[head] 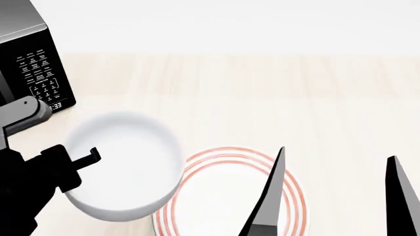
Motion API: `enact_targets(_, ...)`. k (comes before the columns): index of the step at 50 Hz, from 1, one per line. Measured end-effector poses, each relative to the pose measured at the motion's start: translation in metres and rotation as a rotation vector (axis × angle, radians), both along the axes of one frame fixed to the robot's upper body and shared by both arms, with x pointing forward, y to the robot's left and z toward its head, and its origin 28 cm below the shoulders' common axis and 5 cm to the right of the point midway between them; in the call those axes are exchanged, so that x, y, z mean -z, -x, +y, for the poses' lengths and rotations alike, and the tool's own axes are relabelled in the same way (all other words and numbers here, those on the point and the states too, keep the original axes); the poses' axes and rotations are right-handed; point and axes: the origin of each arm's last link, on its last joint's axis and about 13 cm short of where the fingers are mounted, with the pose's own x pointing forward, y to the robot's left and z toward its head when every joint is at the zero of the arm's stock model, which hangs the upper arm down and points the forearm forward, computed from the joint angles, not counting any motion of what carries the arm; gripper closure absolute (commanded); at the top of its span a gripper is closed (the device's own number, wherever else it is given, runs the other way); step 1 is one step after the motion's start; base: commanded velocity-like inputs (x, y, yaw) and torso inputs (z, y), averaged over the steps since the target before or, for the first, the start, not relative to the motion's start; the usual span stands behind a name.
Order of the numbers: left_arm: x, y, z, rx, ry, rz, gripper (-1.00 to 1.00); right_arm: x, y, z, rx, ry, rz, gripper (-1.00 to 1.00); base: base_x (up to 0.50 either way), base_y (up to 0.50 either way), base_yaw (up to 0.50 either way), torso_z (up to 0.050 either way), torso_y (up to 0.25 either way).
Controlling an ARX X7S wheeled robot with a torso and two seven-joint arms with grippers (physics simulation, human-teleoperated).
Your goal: Pick up the white bowl and put it on the plate.
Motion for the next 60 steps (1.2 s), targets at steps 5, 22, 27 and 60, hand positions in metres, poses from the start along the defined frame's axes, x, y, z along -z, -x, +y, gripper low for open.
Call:
enact_targets(5,0.0,0.001,-0.005,0.018,0.004,-0.004,1.0,0.0,0.0,0.0,0.0,0.0,0.0,-1.0,0.0,0.0,0.0,0.0,0.0)
enact_targets(22,0.003,0.004,-0.024,0.077,0.039,0.003,1.0,-0.001,0.0,-0.001,0.003,-0.002,-0.002,-1.0,0.0,0.0,0.0,0.0,0.001)
enact_targets(27,0.003,0.005,-0.031,0.096,0.048,0.003,1.0,-0.001,0.0,-0.001,0.004,-0.004,-0.002,-1.0,0.0,0.0,0.0,0.0,0.0)
enact_targets(60,0.009,0.008,-0.064,0.181,0.13,0.016,1.0,0.0,0.0,-0.001,0.004,-0.008,-0.001,-1.0,0.0,0.0,0.0,0.0,0.001)
